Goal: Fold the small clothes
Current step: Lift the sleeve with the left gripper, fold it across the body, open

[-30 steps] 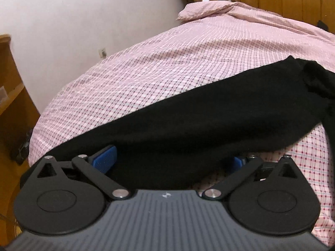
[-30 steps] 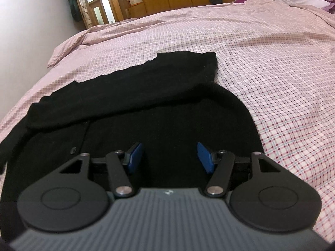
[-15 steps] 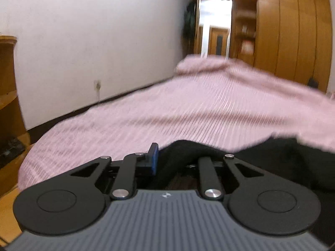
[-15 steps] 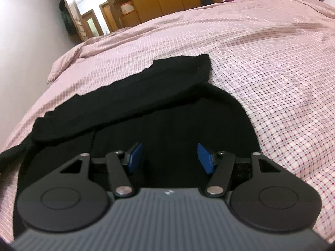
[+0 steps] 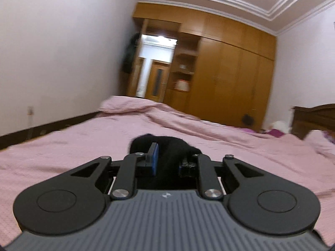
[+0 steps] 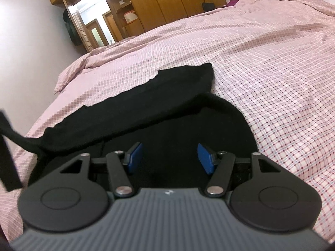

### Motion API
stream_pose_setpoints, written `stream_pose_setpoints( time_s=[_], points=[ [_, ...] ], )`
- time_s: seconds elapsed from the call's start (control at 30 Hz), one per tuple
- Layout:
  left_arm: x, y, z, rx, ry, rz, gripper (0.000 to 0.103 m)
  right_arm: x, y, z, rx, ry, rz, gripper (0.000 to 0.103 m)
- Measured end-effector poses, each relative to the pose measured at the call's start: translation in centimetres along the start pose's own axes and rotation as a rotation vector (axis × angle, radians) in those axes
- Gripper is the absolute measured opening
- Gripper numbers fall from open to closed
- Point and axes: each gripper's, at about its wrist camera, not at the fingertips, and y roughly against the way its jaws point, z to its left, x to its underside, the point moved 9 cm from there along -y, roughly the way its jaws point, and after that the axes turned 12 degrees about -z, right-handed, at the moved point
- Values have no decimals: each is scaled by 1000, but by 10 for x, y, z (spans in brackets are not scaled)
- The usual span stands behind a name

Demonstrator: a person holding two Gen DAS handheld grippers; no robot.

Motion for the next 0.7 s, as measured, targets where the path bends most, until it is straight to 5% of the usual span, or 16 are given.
stream_pose_setpoints(
  time_s=[0.37, 0.7],
  points=[
    [83, -45, -114, 185, 7, 185, 21, -3, 3, -19, 16, -31, -20, 61],
    [215, -86, -136, 198, -9, 503, 24, 3, -5, -40, 36, -72, -2, 60]
  ],
)
